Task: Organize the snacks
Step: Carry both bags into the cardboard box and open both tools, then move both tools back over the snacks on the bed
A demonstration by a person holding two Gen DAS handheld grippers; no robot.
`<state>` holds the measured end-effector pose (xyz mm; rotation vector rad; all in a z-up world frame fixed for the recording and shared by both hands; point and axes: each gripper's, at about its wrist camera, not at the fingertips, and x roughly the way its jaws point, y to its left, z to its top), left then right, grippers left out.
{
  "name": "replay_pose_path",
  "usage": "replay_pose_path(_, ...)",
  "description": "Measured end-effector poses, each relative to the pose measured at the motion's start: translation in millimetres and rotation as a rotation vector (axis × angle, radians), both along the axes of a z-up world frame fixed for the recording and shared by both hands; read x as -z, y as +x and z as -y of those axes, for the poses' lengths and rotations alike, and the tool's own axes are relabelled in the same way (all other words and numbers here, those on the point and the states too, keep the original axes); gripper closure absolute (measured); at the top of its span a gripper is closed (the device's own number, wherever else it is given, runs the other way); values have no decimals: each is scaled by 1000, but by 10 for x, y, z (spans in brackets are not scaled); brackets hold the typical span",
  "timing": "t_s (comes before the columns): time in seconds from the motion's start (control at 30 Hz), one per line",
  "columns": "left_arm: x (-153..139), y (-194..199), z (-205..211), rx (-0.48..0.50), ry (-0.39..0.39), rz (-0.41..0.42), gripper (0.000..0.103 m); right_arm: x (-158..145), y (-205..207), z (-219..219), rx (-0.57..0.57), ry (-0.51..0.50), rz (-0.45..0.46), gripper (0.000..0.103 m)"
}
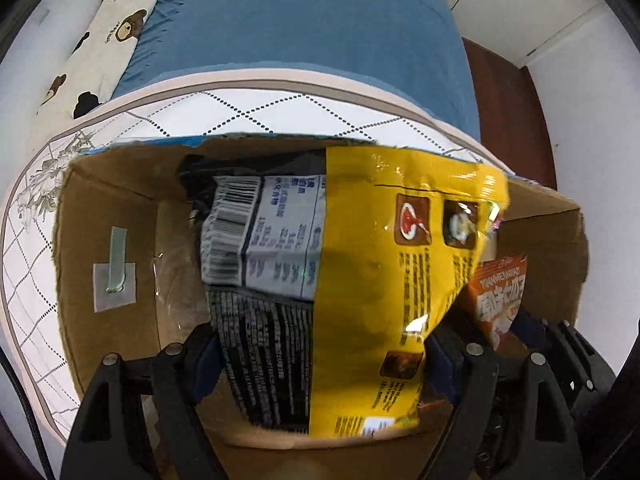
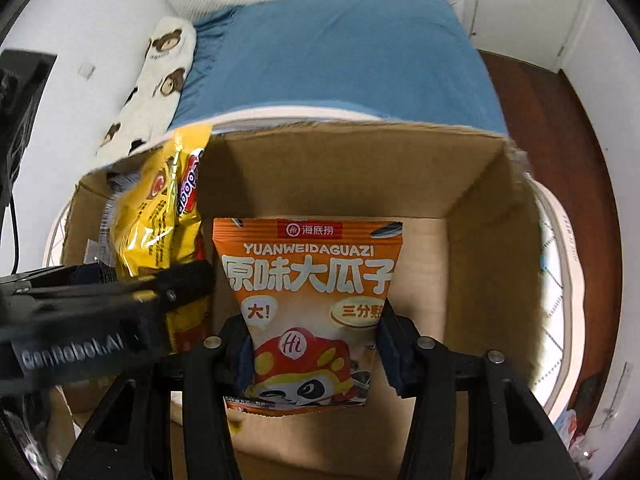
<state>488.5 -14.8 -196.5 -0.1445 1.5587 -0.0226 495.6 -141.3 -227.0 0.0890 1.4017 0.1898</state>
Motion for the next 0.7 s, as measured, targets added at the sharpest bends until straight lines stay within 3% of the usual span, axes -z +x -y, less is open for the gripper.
replay_pose_path(0.07, 92, 29, -49, -13, 12, -1, 21, 64, 12, 12, -14, 6, -13, 26)
replay_pose_path(0.13, 169, 44, -67, -8, 21, -11, 20, 152, 105, 40, -17, 23, -32, 16)
replay_pose_path(0.47, 33, -163, -132, 9, -1, 33, 20, 16, -72, 37, -14, 11, 0, 10)
replay_pose_path(0.7, -317, -416, -158, 15, -1, 146, 20, -301, -403, 91, -2, 4, 59, 10)
